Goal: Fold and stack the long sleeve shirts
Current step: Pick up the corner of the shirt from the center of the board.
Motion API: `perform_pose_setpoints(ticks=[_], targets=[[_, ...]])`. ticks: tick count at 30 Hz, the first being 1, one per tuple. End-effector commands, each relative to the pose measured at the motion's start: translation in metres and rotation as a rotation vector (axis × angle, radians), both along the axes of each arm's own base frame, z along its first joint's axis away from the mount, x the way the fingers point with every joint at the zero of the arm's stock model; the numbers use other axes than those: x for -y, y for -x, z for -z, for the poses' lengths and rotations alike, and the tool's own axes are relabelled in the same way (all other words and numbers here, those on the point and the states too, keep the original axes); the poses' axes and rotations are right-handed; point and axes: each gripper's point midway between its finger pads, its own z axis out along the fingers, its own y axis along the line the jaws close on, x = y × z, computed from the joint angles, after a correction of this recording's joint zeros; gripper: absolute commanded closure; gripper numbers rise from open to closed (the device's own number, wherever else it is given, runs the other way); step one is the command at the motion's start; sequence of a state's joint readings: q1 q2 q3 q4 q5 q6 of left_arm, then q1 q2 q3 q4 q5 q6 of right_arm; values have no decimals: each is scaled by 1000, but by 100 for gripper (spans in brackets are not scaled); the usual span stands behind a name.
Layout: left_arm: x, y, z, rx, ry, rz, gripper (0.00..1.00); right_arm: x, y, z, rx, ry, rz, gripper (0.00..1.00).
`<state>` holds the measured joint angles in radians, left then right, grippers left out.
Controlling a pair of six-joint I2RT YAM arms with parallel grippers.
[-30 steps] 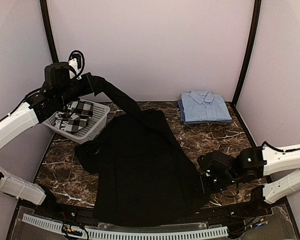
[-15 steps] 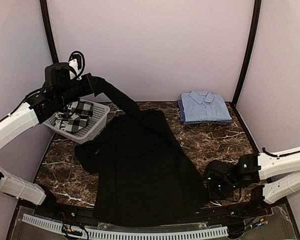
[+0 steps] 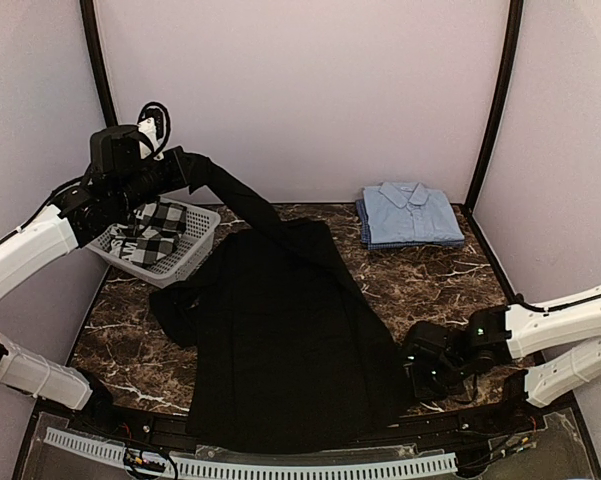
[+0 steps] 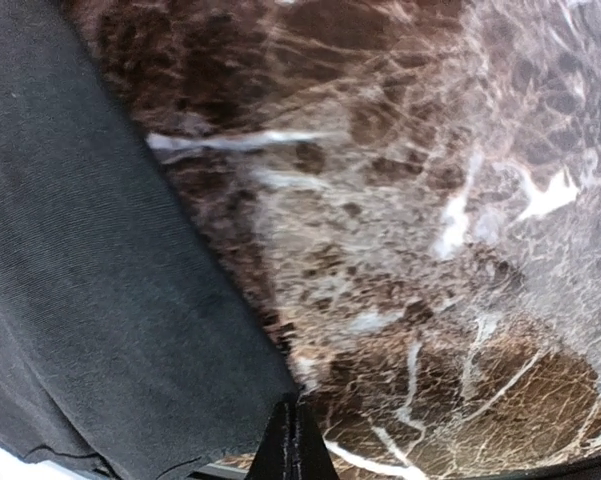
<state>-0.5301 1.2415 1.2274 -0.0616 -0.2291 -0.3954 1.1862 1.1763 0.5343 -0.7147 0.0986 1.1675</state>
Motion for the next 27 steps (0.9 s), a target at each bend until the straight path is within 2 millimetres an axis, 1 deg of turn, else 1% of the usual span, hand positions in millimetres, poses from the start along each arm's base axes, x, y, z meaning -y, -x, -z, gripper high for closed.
perform_pose_setpoints(ticks=[1,5,7,9,14,16,20,24,27], targets=[[-4,-1,-14,42,-6,-9,100,-15,-12,-22,62,-33,-32,100],[-3,-3,-19,59,-6,-11,100,-26,-20,-42,119,-58,-52,100],[-4,-3,-20,62,-11,-12,100,-34,-22,-51,140,-91,-73,100],[-4,-4,-22,69,-13,-14,100,-47,-22,-60,163,-136,-107,100],[-6,-4,-26,88,-33,-18,100,-89,-22,-90,227,-252,-235,100],[-9,-4,-29,98,-47,-28,100,-105,-18,-99,233,-298,-290,100],[-17,-3,-33,111,-72,-53,100,-135,-8,-105,219,-402,-388,100],[-26,0,-31,104,-93,-83,100,-154,-1,-103,200,-433,-458,100],[-34,4,-33,111,-101,-108,100,-165,9,-99,164,-455,-523,100]])
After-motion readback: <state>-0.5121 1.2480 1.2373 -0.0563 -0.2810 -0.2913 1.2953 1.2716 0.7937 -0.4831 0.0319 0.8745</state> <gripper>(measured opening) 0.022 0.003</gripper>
